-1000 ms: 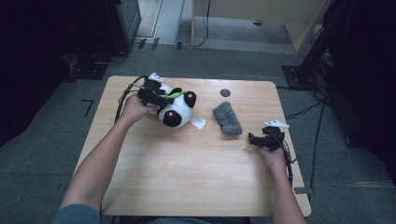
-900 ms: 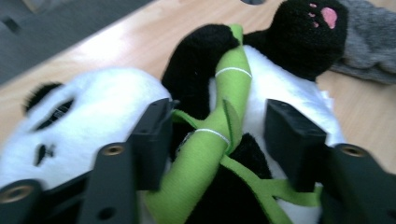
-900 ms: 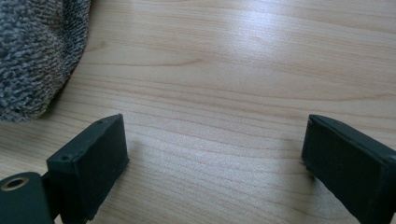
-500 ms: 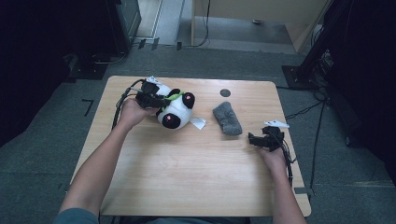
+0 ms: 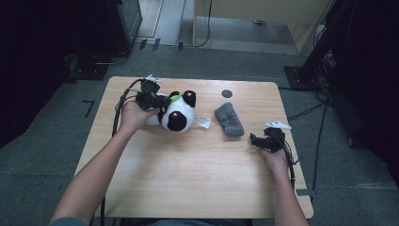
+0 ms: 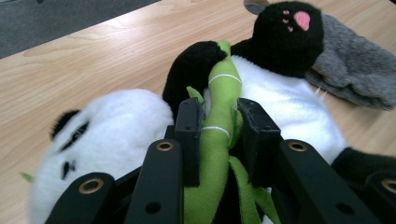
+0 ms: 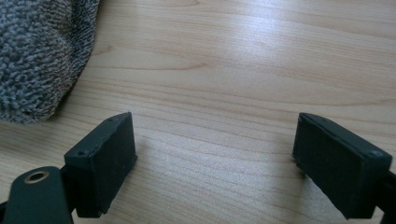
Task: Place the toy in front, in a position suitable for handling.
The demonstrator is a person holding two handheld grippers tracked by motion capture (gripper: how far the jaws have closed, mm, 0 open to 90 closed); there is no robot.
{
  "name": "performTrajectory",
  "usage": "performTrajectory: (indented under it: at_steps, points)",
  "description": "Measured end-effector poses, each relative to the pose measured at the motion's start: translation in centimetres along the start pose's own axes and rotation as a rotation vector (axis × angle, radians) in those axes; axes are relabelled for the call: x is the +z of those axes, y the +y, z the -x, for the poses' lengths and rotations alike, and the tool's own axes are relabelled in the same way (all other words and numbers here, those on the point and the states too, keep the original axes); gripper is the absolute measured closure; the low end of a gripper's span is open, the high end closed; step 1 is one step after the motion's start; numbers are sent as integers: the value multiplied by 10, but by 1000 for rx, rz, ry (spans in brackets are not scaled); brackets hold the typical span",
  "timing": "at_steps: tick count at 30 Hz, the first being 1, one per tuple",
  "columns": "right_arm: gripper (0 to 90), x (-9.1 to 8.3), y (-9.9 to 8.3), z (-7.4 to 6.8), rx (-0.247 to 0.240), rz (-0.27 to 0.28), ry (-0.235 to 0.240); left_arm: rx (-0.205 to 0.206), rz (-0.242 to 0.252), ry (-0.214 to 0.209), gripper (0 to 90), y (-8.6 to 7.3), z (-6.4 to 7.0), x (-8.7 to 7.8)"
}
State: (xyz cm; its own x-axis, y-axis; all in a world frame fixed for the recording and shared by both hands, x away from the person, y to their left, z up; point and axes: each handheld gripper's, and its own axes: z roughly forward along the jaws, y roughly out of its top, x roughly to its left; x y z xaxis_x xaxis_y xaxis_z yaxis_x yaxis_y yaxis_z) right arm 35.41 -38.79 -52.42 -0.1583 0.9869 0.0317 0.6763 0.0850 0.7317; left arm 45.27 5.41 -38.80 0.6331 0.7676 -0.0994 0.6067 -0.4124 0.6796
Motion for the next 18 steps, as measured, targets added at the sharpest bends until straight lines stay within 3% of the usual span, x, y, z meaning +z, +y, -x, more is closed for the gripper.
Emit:
performTrajectory:
  at_steps: [2, 13, 16, 18]
  points:
    - [136, 0, 0, 0, -2, 0, 1, 4, 3, 12, 715, -3, 9, -6]
    - [136, 0, 0, 0, -3, 3, 3, -74, 7, -42, 717, -36, 37, -27]
    - [136, 0, 0, 0, -3, 2, 4, -71, 0, -37, 717, -42, 43, -29]
    - [136, 0, 0, 0, -3, 2, 4, -48, 3, -27, 717, -46, 51, -32]
